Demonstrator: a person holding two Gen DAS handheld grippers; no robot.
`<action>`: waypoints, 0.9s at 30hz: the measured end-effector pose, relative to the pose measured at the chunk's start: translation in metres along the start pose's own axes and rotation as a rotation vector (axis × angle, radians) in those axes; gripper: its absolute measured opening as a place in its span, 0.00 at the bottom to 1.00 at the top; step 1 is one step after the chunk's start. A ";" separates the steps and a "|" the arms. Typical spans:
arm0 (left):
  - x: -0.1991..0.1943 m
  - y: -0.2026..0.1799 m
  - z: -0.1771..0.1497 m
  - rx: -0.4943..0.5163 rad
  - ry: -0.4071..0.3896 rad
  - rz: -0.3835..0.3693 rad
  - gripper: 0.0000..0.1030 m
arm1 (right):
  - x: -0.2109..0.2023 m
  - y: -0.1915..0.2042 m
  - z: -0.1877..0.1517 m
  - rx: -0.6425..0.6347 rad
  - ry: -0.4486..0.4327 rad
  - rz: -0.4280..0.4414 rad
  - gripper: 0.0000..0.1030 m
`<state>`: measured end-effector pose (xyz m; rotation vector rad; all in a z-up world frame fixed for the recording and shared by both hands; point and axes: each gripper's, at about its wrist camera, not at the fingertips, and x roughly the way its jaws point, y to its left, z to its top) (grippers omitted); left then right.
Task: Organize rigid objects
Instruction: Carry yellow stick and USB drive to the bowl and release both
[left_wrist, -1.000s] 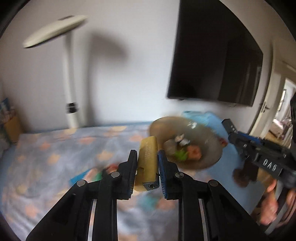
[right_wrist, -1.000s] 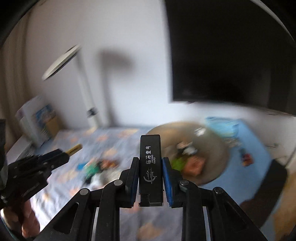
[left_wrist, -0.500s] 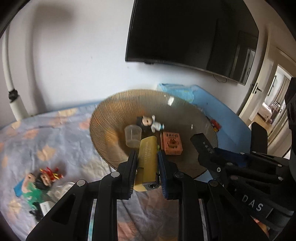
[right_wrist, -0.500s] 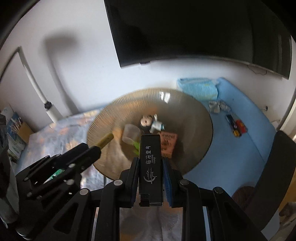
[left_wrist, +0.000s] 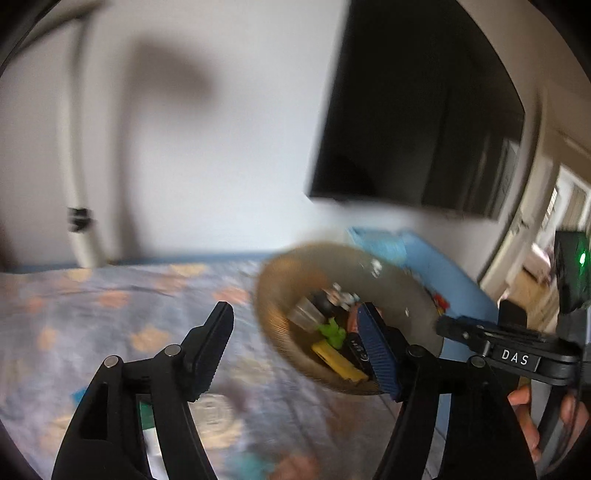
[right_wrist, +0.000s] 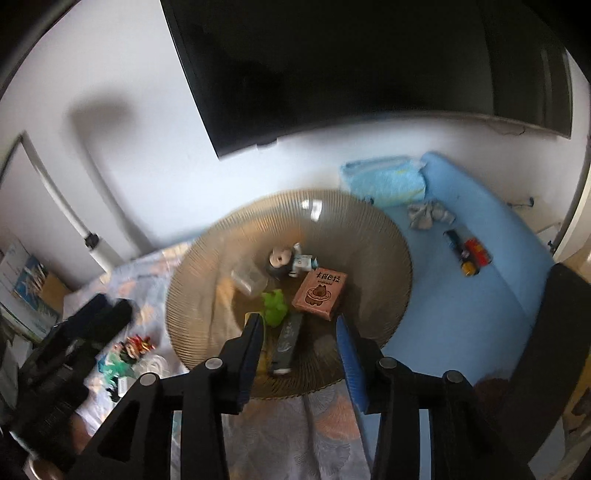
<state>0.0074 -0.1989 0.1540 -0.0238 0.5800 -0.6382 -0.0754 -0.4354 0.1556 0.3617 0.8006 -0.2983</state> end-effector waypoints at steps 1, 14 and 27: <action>-0.013 0.008 0.002 -0.009 -0.022 0.013 0.66 | -0.005 0.003 0.000 -0.003 -0.008 0.006 0.39; -0.161 0.108 -0.018 -0.135 -0.112 0.314 0.66 | -0.055 0.135 -0.035 -0.248 -0.027 0.250 0.39; -0.069 0.158 -0.119 -0.270 0.273 0.156 0.66 | 0.041 0.160 -0.120 -0.272 0.261 0.217 0.39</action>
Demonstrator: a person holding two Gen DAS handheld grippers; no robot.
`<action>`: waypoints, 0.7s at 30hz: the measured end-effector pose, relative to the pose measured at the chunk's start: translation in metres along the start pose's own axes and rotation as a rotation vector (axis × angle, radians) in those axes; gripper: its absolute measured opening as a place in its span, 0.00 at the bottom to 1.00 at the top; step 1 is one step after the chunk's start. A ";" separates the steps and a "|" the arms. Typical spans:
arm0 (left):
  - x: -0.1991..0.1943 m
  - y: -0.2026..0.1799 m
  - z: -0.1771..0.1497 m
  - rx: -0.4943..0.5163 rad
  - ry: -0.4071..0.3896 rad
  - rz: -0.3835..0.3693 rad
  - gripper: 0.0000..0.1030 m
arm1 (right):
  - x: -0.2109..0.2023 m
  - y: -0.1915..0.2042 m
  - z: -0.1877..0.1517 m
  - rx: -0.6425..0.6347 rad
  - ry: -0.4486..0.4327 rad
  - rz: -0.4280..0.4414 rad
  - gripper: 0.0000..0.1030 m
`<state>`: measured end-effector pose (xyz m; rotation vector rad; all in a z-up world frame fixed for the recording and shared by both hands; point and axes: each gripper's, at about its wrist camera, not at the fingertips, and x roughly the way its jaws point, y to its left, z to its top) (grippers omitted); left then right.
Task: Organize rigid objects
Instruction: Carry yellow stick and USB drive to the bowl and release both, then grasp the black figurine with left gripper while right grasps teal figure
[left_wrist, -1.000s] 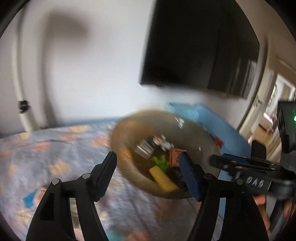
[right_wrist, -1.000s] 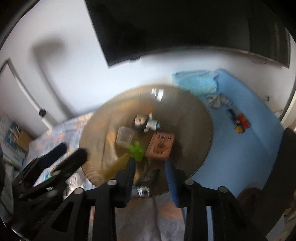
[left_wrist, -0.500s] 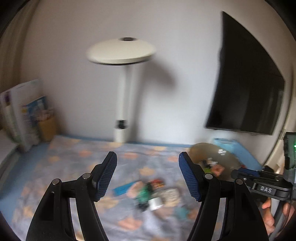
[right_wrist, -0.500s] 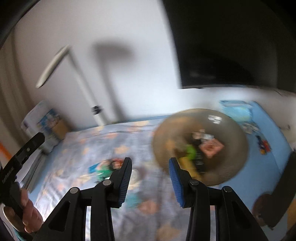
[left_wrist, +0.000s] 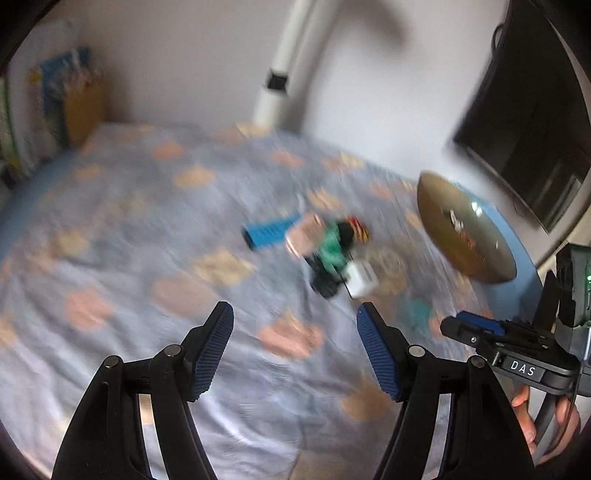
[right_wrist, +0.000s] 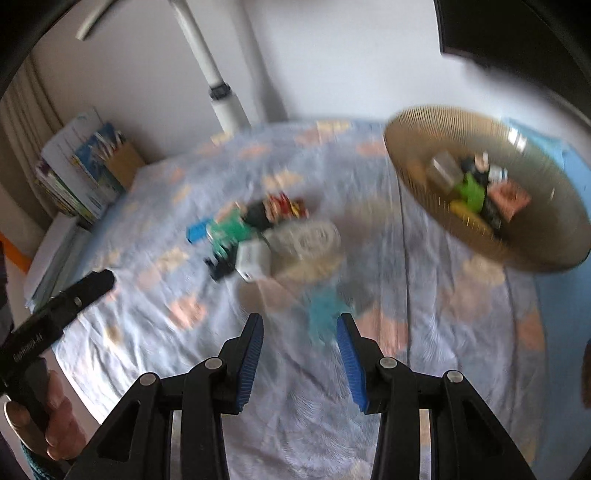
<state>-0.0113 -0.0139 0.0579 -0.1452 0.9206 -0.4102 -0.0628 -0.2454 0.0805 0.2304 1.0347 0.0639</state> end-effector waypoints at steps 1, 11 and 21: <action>0.007 -0.003 0.000 -0.003 0.016 -0.012 0.66 | 0.003 -0.003 -0.002 0.006 0.009 -0.004 0.39; 0.068 -0.029 0.018 0.076 0.123 -0.038 0.64 | 0.024 -0.016 -0.019 -0.022 0.055 -0.069 0.55; 0.091 -0.041 0.021 0.141 0.133 -0.017 0.29 | 0.053 -0.001 -0.004 -0.101 0.035 -0.117 0.47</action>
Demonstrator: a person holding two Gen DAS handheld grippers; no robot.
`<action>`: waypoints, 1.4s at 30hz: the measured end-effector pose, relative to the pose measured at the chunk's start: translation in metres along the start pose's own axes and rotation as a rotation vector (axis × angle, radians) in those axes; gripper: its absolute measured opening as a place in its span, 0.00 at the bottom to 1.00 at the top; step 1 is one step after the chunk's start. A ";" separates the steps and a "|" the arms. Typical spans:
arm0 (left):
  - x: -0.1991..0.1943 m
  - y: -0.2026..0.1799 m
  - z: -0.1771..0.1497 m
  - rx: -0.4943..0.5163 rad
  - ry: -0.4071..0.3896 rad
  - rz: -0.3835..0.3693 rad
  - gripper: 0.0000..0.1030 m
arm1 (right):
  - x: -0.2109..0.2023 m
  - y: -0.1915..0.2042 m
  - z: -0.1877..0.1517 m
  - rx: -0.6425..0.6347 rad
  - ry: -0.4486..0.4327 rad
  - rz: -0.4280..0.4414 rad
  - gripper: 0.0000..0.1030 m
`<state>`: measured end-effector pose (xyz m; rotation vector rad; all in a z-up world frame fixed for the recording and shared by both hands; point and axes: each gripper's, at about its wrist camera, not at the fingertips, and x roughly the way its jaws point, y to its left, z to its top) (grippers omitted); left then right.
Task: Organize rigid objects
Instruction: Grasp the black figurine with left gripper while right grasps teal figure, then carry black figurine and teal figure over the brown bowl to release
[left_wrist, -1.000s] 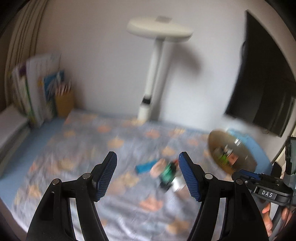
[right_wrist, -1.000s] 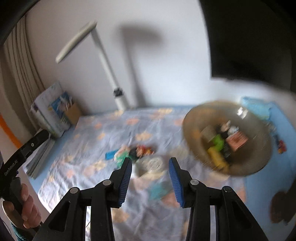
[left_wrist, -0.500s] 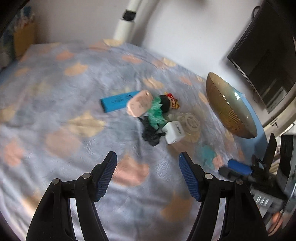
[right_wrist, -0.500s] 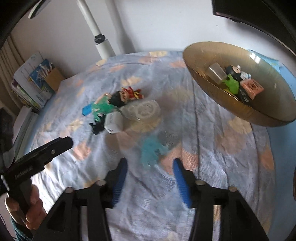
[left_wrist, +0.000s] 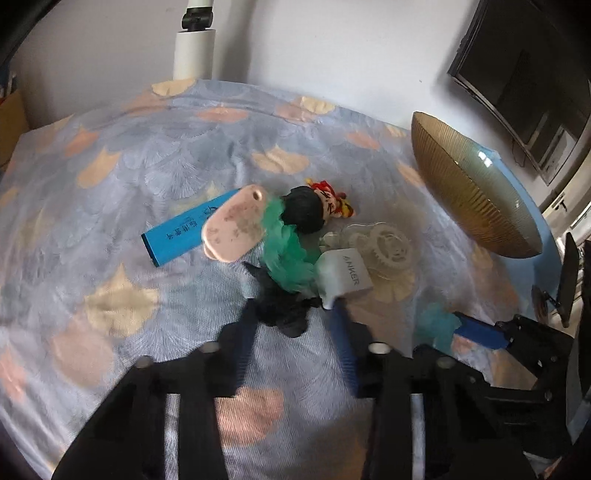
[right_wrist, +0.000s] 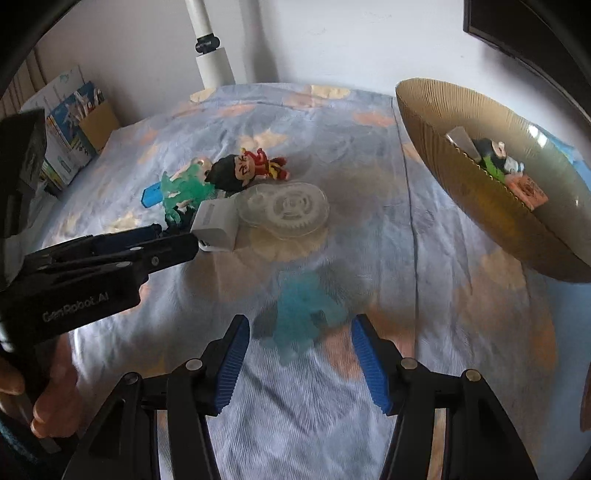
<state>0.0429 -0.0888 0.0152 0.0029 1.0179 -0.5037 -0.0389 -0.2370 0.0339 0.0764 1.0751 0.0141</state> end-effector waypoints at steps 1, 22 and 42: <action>0.000 -0.001 0.000 0.005 -0.005 0.010 0.28 | 0.001 0.002 0.001 -0.012 -0.008 -0.009 0.40; -0.060 -0.007 -0.094 -0.028 -0.036 -0.011 0.34 | -0.029 0.016 -0.053 -0.199 -0.030 0.080 0.35; -0.065 -0.035 -0.081 0.006 -0.121 0.102 0.29 | -0.029 0.010 -0.050 -0.090 -0.077 0.062 0.34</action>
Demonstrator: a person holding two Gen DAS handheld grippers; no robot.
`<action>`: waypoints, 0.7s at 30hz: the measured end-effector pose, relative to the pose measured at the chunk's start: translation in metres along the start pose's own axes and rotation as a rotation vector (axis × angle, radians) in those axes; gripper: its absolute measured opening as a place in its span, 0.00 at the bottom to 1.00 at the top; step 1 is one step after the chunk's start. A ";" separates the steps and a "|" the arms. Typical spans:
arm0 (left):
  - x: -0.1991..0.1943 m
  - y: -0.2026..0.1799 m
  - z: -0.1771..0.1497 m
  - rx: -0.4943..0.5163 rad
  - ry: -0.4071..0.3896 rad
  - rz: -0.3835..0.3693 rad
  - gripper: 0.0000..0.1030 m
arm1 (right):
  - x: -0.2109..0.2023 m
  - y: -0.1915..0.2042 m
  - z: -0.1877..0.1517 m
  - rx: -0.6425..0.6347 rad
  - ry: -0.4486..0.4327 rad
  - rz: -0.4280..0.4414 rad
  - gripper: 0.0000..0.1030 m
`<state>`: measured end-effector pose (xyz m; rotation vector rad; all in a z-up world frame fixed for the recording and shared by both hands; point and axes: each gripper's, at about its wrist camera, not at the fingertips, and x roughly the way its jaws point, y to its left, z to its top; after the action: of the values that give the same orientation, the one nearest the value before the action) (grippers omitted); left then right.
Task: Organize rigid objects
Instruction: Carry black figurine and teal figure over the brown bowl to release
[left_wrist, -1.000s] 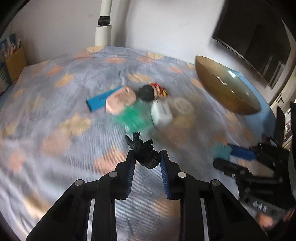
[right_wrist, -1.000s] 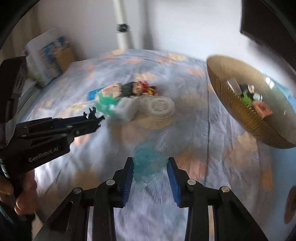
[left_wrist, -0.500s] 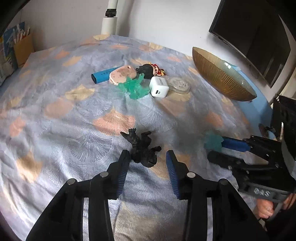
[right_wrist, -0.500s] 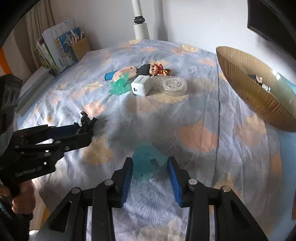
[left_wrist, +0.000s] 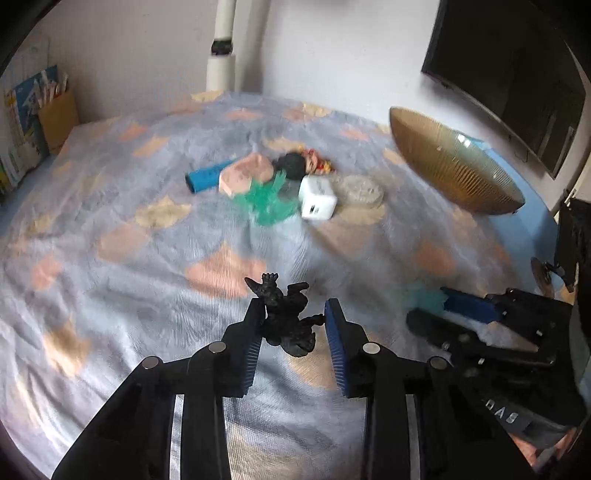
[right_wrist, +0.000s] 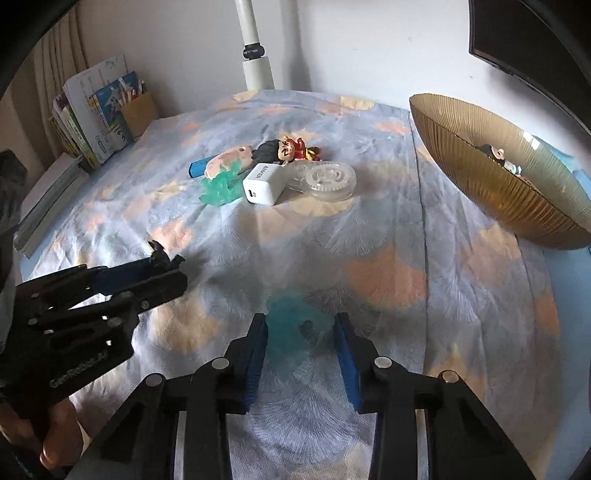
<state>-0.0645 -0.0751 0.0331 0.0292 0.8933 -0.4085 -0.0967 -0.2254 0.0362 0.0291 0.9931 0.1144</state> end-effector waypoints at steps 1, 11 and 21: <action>-0.005 -0.003 0.004 0.012 -0.017 0.004 0.29 | -0.003 0.000 0.000 -0.012 -0.008 0.008 0.34; -0.065 -0.075 0.107 0.099 -0.294 -0.213 0.29 | -0.132 -0.076 0.067 0.089 -0.356 -0.185 0.34; -0.014 -0.151 0.152 0.171 -0.227 -0.310 0.29 | -0.134 -0.146 0.079 0.248 -0.315 -0.295 0.34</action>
<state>-0.0120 -0.2392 0.1611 0.0011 0.6370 -0.7623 -0.0907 -0.3827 0.1804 0.1232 0.6825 -0.2780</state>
